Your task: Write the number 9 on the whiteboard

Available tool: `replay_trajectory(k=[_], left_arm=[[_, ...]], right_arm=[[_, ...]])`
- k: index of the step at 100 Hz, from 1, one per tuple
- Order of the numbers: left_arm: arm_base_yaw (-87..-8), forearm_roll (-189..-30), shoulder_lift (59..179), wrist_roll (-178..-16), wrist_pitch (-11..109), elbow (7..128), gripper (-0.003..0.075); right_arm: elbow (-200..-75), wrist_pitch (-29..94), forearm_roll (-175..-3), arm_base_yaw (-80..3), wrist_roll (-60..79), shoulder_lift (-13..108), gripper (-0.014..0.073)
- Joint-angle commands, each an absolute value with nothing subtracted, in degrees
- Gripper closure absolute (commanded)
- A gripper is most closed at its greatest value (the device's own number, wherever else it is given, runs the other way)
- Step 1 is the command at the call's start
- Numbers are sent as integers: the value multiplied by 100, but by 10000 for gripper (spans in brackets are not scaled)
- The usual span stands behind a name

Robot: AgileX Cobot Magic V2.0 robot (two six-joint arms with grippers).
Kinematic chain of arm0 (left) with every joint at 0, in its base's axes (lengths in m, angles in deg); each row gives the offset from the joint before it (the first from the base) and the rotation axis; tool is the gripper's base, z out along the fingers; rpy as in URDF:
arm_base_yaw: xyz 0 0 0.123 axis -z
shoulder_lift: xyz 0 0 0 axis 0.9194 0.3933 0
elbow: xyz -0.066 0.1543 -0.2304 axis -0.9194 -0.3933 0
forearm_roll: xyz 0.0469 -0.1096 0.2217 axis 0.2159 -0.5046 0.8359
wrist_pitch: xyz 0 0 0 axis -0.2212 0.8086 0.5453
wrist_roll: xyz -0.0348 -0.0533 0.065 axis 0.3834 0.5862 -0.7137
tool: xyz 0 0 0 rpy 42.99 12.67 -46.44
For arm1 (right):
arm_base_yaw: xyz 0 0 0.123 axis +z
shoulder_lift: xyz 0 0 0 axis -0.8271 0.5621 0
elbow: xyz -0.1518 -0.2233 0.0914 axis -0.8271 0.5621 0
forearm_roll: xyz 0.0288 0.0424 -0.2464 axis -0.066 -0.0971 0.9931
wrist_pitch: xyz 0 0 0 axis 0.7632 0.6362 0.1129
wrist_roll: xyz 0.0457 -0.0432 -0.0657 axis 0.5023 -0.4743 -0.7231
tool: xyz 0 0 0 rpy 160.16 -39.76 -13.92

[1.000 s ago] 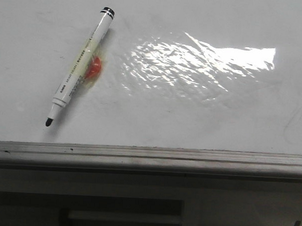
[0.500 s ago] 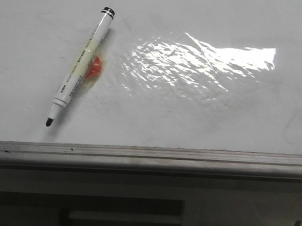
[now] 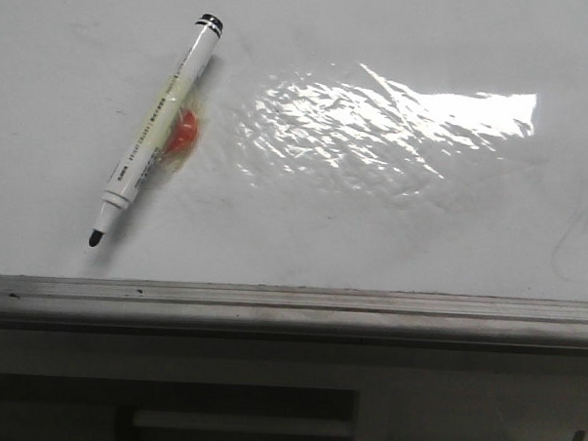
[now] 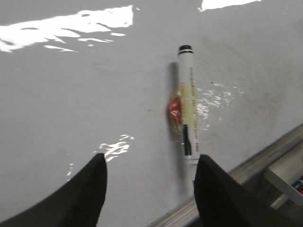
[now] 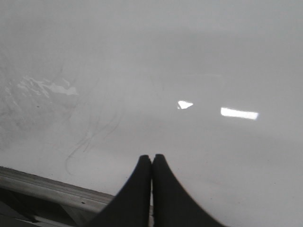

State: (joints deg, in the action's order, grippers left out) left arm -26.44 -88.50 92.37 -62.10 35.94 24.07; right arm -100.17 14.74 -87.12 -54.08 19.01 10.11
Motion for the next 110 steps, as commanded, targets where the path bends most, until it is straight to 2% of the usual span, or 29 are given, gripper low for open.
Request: replay_trajectory(k=[1,23,75,84,96,110], left_arm=[[-2275,-8927,9561,-6197,2880,2617,332],[-1830,-9020,10695,-6197,1864,2666,332],[-1815,-9033,12620,-6197,1162,3197,344],[-1815,-9053,12761,-6197,1063,3197,403],[-1815,-9053,12896,-6197,1073,3197,524],[-1815,-9125,12906,-6197,1073,3197,741]], right_arm=[[-10230,1848,-8692,-5404,1855,1085,655],[-10230,2025,-9208,-5404,1855,1085,655],[-10230,2004,-9234,-5404,1855,1085,655],[-10230,1966,-9234,-5404,1855,1085,655],[-10230,1932,-9234,-5404,1855,1085,655],[-10230,1688,-9234,-5351,1855,1085,655]])
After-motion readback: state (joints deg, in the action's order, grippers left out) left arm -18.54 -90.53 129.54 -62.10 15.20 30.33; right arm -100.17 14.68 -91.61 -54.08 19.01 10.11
